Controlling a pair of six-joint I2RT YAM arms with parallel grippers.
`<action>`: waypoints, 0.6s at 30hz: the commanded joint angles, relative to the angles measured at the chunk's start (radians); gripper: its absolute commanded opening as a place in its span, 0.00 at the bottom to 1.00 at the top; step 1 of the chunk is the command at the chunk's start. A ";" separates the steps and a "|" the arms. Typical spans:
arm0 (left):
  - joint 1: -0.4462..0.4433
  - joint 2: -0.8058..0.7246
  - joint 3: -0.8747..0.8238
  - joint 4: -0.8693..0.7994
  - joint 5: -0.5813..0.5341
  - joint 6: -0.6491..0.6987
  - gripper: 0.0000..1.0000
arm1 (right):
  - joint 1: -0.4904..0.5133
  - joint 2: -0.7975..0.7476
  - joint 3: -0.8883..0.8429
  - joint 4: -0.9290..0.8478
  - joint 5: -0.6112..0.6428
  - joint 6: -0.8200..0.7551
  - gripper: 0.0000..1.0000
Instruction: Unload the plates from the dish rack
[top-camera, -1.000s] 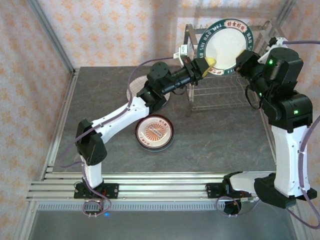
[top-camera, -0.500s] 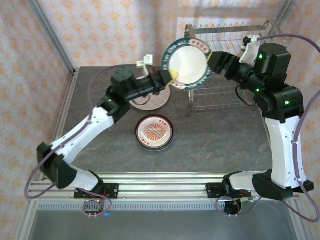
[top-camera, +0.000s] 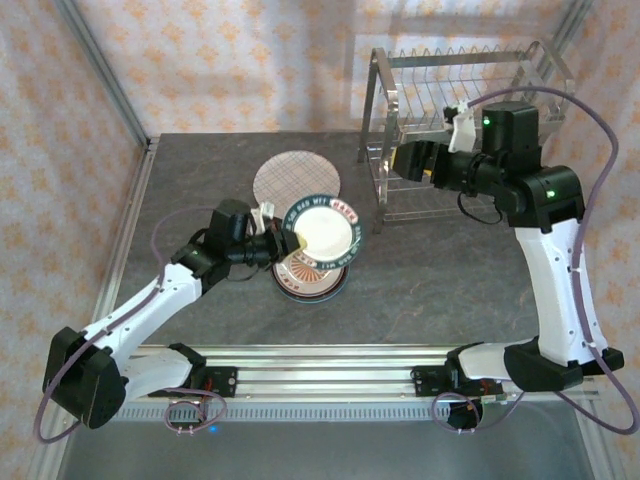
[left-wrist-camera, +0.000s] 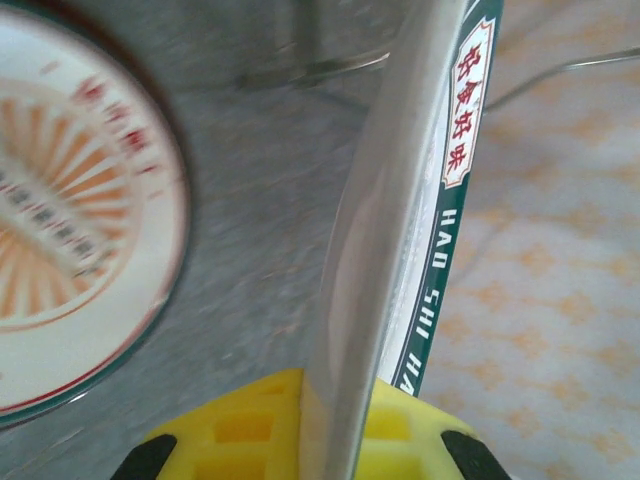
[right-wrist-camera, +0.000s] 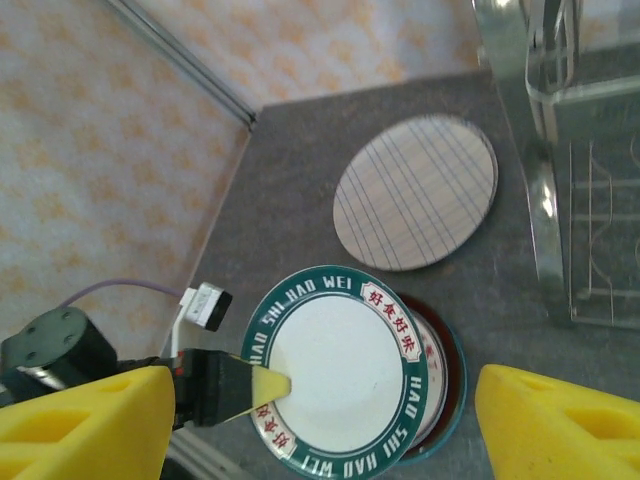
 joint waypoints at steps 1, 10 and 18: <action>0.008 0.006 -0.054 0.078 -0.063 0.019 0.00 | 0.007 -0.022 -0.050 -0.003 -0.017 -0.005 0.78; 0.009 0.112 -0.166 0.193 -0.120 0.021 0.00 | 0.025 -0.039 -0.120 0.025 -0.022 0.007 0.78; 0.012 0.187 -0.184 0.251 -0.115 0.017 0.00 | 0.026 -0.042 -0.142 0.030 -0.040 0.007 0.78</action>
